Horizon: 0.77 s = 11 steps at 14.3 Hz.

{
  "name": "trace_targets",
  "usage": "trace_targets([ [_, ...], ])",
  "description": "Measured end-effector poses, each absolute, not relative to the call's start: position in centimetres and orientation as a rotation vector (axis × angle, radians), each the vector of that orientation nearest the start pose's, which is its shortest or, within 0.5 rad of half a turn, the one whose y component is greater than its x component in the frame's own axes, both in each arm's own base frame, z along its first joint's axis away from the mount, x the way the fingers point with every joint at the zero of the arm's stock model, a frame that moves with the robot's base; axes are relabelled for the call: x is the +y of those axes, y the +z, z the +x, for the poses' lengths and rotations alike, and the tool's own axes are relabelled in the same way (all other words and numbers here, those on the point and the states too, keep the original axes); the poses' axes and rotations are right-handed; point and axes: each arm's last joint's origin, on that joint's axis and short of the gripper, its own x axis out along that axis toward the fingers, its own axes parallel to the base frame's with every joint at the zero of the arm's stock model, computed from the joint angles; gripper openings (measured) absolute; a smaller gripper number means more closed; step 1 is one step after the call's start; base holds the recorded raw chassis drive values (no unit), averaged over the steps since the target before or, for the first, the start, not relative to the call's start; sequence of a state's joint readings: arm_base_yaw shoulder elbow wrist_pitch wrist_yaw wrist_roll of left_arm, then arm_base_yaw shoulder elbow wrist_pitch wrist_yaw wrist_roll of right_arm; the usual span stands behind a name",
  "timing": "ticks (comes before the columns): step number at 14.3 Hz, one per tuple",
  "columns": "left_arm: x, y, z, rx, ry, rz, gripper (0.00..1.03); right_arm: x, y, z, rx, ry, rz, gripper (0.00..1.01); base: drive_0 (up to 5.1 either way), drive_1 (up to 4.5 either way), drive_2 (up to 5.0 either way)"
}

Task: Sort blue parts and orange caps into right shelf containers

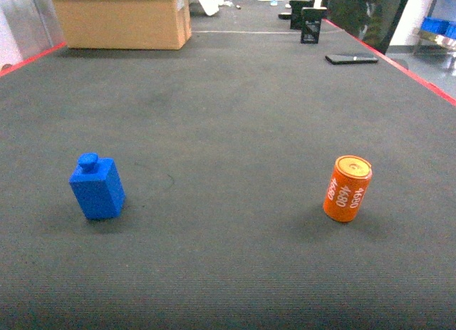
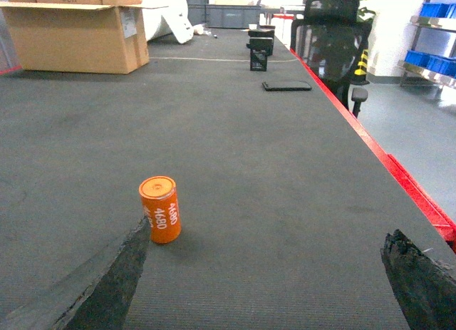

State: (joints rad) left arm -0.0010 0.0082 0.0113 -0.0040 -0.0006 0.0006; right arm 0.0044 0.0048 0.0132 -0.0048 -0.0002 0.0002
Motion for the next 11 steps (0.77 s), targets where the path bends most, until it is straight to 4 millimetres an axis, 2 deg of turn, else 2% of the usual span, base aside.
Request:
trace_targets([
  [11, -0.01, 16.63, 9.75, 0.001, 0.0, 0.001, 0.98, 0.04, 16.72, 9.72, -0.004, 0.005, 0.0, 0.98, 0.0, 0.0, 0.0],
])
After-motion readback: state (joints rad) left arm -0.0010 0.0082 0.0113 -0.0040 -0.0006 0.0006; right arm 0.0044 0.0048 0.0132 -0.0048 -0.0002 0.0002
